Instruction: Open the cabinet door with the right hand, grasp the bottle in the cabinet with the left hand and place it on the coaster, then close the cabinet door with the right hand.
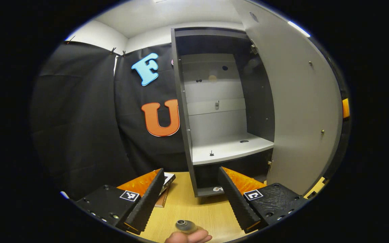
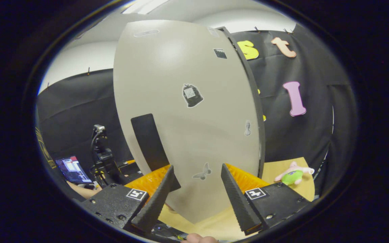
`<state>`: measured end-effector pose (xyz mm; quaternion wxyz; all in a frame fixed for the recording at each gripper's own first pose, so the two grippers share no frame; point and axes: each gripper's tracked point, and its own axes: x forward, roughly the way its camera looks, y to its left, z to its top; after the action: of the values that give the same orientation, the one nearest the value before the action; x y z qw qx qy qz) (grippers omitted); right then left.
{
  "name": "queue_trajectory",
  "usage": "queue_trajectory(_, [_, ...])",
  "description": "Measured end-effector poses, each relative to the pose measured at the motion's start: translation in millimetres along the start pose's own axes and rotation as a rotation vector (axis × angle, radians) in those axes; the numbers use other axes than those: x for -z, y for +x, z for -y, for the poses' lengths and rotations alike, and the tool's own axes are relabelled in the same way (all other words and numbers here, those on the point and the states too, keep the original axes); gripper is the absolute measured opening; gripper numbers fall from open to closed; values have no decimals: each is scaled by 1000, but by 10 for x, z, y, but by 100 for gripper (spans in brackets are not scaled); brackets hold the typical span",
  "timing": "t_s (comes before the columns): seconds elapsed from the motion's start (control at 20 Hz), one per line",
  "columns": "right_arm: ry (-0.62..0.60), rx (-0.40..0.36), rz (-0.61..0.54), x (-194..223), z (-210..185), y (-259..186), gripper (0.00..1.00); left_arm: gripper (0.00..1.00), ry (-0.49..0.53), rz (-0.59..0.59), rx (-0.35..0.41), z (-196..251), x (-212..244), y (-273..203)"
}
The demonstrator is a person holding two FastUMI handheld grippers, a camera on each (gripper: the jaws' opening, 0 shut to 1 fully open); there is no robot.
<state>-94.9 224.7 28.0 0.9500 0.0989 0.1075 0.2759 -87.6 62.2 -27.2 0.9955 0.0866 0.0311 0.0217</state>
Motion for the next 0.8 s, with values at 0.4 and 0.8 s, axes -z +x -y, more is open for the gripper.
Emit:
queue_trajectory(0.4, [10,-100,0,-119,-252,835,91,96,2,-18,-146,-580,118,-303])
queue_trajectory(0.8, [57,-134,-12,-106,-186,1121,92,96,-30,-64,-272,-1039,271,-540])
